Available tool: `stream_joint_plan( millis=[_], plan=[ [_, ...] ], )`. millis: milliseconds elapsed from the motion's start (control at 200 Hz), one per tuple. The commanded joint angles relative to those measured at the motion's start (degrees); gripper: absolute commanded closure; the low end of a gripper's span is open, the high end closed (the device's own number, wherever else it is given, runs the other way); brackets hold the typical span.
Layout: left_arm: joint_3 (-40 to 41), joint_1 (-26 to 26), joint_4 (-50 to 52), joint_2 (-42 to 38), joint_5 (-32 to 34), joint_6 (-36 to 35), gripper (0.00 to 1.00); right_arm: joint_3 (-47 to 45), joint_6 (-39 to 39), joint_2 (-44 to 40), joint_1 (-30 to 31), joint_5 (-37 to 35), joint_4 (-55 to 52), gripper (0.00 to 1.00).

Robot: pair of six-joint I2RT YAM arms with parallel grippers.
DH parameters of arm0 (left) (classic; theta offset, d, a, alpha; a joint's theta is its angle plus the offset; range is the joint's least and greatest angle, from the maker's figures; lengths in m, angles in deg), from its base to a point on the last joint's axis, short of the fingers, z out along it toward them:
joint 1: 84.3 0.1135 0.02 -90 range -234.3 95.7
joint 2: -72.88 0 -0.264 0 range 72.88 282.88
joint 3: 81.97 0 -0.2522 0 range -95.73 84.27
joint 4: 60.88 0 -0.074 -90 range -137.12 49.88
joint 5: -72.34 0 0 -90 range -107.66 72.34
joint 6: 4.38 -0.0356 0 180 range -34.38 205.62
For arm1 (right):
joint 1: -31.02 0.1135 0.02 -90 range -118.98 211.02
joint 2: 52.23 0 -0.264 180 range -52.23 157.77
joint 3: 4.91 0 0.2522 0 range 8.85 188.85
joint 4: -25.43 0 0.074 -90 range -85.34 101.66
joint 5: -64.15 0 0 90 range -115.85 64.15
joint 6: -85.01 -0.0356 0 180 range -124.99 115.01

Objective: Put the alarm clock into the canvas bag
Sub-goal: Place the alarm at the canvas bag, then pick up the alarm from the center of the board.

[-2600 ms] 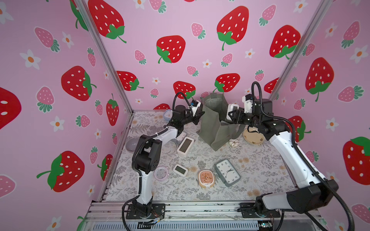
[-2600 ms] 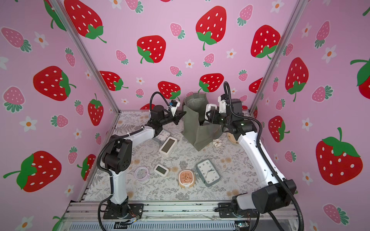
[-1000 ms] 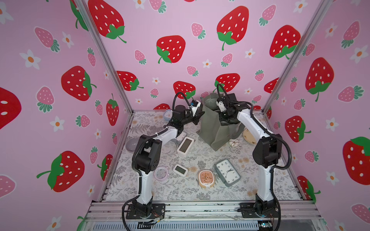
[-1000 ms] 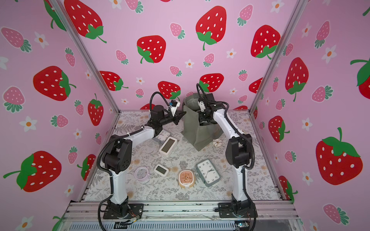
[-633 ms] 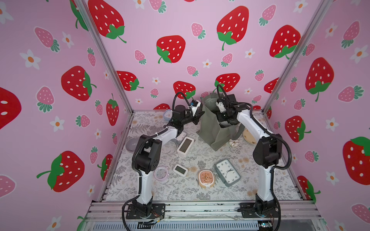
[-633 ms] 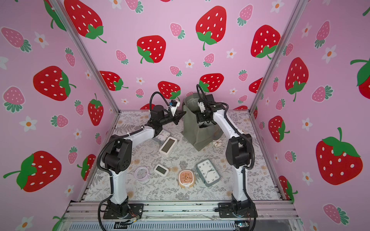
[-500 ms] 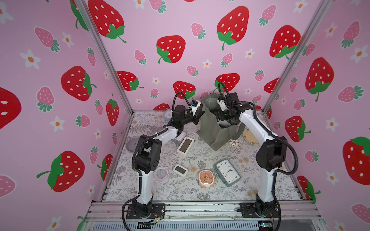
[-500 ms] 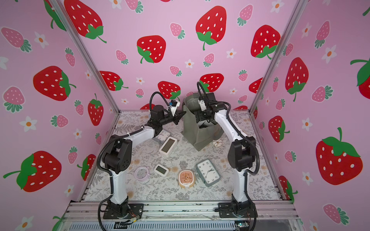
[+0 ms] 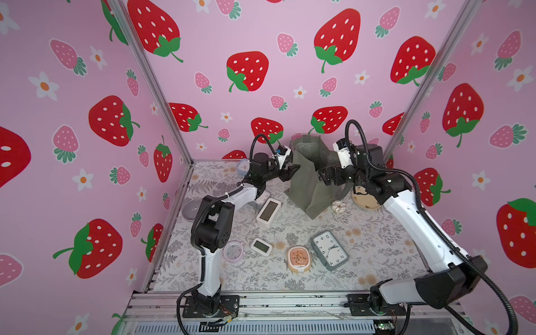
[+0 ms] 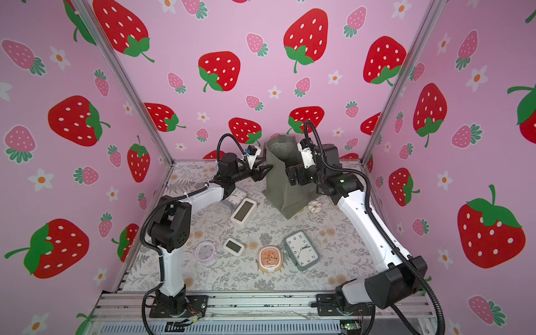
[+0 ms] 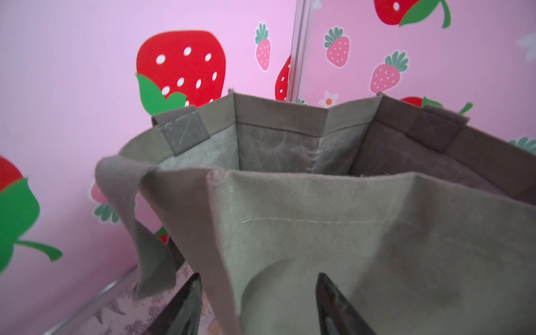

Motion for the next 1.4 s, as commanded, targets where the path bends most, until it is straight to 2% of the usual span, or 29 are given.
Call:
stream_joint_plan(
  millis=[0,110,160,180,375,450,525,600,655,801,951,1101,1396],
  plan=[
    [1.8,0.0,-0.6,-5.0,3.7,-1.6,0.23,-4.9,-2.9,-2.9,-0.1,-0.3,5.3,0.0],
    [2.2,0.4,2.8,-9.1,6.7,-0.7,0.18,-9.2,-4.8,-5.6,0.0,0.1,8.9,0.0],
    [3.0,0.7,5.9,-11.6,8.3,0.7,0.03,-10.9,-5.8,-6.6,0.0,1.5,10.5,0.0],
    [3.6,0.8,7.2,-12.7,9.6,1.3,0.01,-11.5,-6.1,-7.1,0.0,2.1,10.6,0.0],
    [15.9,0.6,23.7,-26.7,18.2,2.7,0.03,-17.2,-7.9,-12.6,0.1,3.8,16.7,0.0],
    [16.7,0.2,36.7,-30.9,20.7,4.2,0.06,-18.6,-9.1,-14.7,0.1,5.6,17.5,0.0],
    [17.8,-0.7,48.5,-34.4,21.9,6.2,0.08,-20.0,-11.1,-16.4,0.2,10.8,18.5,0.0],
    [23.1,-2.1,52.6,-38.0,25.4,9.4,0.09,-20.6,-11.2,-17.6,0.5,12.8,16.2,0.0],
    [26.0,-2.6,54.6,-39.5,25.6,11.3,0.09,-21.9,-10.3,-18.8,0.8,13.6,15.2,0.0],
    [27.7,-3.6,60.4,-37.5,29.2,16.2,0.08,-22.4,-7.5,-21.0,0.8,12.0,11.3,0.0],
    [26.4,-4.7,61.1,-31.8,30.3,15.0,0.03,-22.9,-6.3,-23.3,0.8,10.4,10.0,0.0],
    [25.9,-5.1,57.5,-28.7,33.6,14.0,0.01,-24.6,-6.6,-23.3,0.8,11.3,10.6,0.0],
    [25.8,-5.4,49.6,-24.0,33.0,11.2,0.0,-24.1,-6.0,-23.7,0.8,10.5,10.0,0.0]
  ],
)
